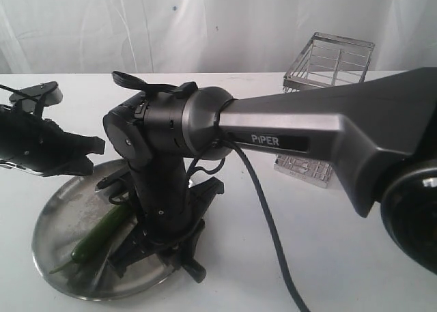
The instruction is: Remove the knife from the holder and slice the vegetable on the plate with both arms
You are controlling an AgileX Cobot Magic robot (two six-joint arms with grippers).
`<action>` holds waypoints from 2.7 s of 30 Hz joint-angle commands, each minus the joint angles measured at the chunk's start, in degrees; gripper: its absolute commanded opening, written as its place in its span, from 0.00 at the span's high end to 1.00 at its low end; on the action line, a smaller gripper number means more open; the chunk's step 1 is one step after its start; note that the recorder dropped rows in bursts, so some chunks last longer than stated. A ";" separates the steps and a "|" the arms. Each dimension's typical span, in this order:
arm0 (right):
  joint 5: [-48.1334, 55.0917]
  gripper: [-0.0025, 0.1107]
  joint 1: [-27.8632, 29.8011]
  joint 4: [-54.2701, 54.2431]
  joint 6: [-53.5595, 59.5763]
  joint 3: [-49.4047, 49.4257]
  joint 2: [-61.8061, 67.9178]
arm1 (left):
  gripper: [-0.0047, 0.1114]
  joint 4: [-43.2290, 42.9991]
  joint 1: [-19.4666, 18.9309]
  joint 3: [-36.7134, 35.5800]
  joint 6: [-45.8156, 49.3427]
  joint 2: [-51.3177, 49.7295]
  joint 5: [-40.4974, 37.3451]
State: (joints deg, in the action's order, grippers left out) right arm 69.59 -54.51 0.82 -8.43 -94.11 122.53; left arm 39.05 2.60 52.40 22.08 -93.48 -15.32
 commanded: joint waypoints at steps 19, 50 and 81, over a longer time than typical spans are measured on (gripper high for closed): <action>0.37 0.97 -0.12 0.05 1.17 -0.14 -0.30 | 0.96 19.04 -7.47 6.72 21.90 -9.83 -21.02; 0.37 0.97 -0.12 0.16 2.22 -0.14 -0.30 | 0.96 17.95 -4.53 6.72 23.19 -15.25 -20.51; 0.37 0.97 -0.12 -0.82 2.22 -0.14 -0.40 | 0.96 12.48 -3.67 9.07 19.80 -14.41 -20.34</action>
State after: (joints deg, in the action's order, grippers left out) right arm 69.97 -54.51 0.00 -6.84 -94.11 122.53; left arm 52.20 -1.40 62.31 42.69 -106.38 -34.35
